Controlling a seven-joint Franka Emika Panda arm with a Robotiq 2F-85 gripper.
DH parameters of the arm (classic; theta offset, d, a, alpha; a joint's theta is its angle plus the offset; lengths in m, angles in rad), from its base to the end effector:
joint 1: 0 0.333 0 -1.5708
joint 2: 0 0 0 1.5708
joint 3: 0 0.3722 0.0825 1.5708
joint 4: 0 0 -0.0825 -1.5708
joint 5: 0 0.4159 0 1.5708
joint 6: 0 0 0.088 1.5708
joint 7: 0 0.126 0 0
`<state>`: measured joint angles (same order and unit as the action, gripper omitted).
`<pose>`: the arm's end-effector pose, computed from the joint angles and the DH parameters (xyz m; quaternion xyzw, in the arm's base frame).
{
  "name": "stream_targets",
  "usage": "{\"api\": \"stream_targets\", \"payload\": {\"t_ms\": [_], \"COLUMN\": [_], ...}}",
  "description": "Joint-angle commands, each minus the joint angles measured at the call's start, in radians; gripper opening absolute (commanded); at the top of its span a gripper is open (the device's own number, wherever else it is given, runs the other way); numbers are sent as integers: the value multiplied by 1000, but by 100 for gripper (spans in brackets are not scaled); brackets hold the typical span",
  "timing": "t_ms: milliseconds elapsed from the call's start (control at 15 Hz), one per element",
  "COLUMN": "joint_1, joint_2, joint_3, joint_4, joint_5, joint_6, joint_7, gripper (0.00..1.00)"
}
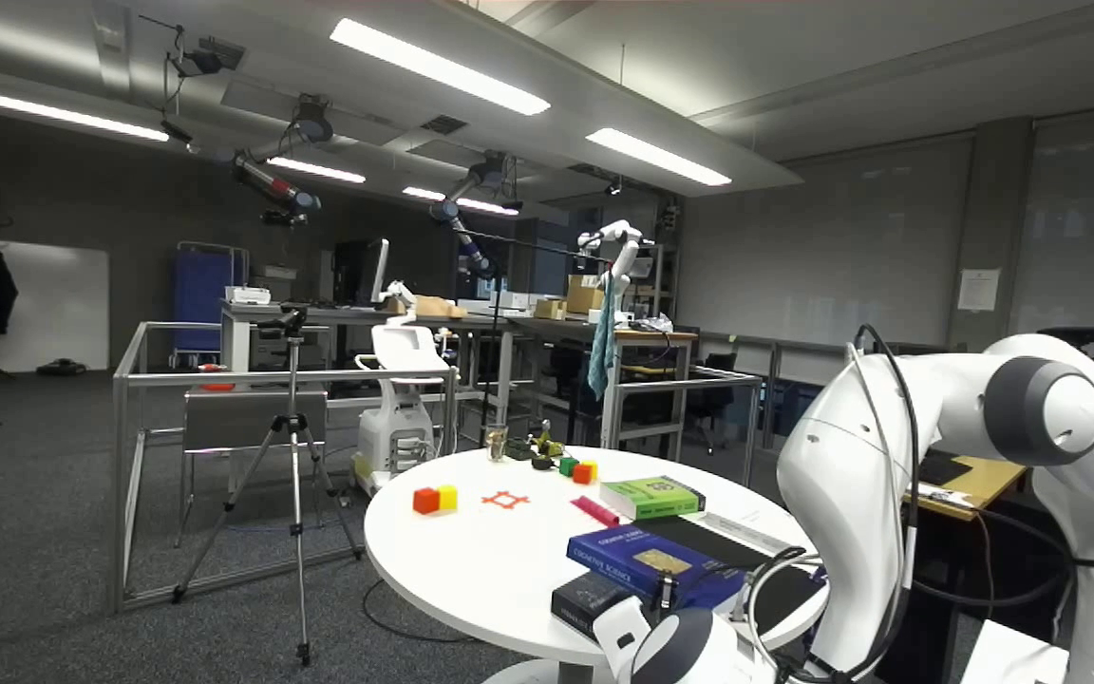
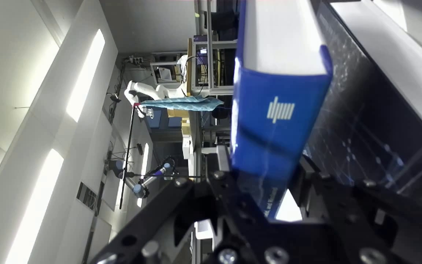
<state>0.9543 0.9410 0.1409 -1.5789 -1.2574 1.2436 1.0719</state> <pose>0.4301 0.4981 0.1226 0.6850 0.1939 0.2228 0.6660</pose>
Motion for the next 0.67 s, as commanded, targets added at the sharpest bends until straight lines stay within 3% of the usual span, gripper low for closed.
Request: {"api": "stream_targets", "payload": {"t_ms": [0, 600], "joint_1": [-46, -205], "joint_2": [-171, -355], "joint_3": [9, 56], "joint_4": [-194, -460], "joint_5": [-5, -30], "joint_6": [-74, -42], "joint_7": [-1, 63], "gripper": [17, 17]}}
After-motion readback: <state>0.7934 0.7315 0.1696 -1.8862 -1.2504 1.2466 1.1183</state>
